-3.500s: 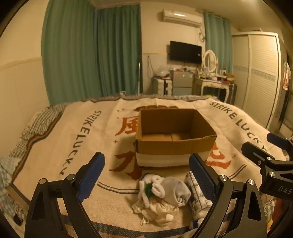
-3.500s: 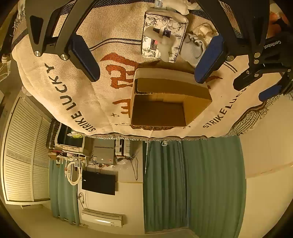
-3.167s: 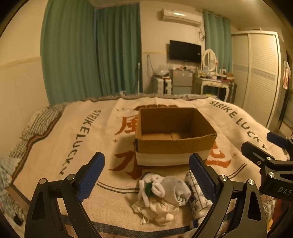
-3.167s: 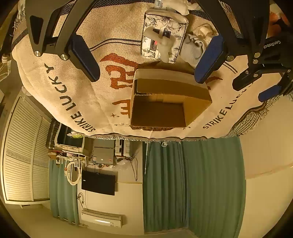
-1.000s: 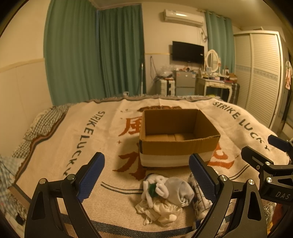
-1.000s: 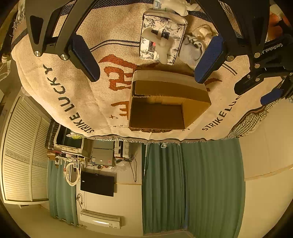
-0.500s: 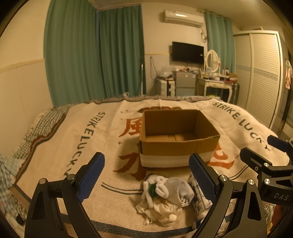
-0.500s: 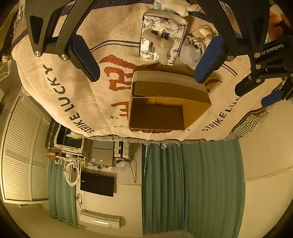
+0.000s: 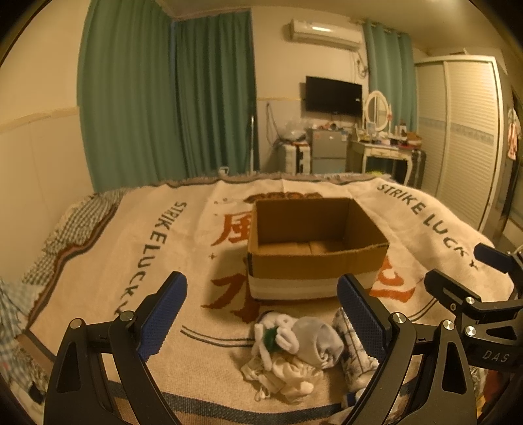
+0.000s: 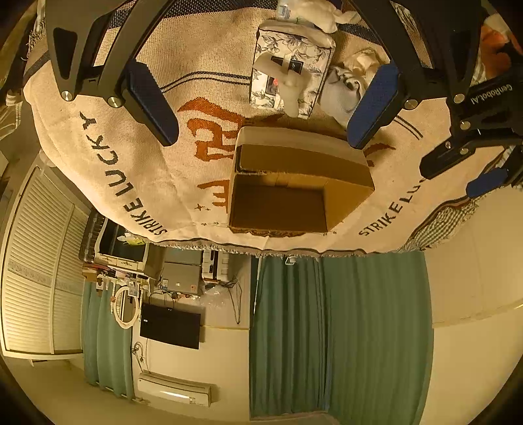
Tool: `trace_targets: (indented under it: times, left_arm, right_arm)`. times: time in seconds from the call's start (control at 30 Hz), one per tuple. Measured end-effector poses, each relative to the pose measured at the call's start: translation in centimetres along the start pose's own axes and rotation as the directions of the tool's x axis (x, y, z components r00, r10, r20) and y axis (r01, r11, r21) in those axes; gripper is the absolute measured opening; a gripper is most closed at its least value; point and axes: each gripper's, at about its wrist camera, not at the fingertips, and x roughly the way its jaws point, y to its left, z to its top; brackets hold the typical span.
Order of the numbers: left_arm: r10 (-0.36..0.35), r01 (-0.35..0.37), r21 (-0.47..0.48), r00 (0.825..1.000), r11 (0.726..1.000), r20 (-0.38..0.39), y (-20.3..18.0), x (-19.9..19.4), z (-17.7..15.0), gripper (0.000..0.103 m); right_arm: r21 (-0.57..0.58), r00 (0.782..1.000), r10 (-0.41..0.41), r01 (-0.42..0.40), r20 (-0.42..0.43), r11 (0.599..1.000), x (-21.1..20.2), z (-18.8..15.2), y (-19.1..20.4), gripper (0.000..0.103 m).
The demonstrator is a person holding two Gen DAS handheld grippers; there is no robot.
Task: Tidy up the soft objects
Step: 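Grasp the grey-white sock with the left tool while the right grasps the white figurine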
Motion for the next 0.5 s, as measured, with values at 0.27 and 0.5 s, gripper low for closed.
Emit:
trace_targets:
  times: [0.27,0.5]
  left_arm:
    - [-0.017,0.012,-0.028,0.986,1.000,-0.169,0.1,4.4,-3.5,0.094]
    - [-0.031,0.027,-0.019,0.972,0.999,-0.232,-0.4,5.9,-5.0,0.093]
  right_arm:
    - [-0.018,0.990,0.028,-0.030,-0.140,0.999,3.6,-2.6,0.0,0.090]
    - [-0.032,0.964,0.069,-0.079,-0.258,0.996,8.0,-4.8,0.6,0.085]
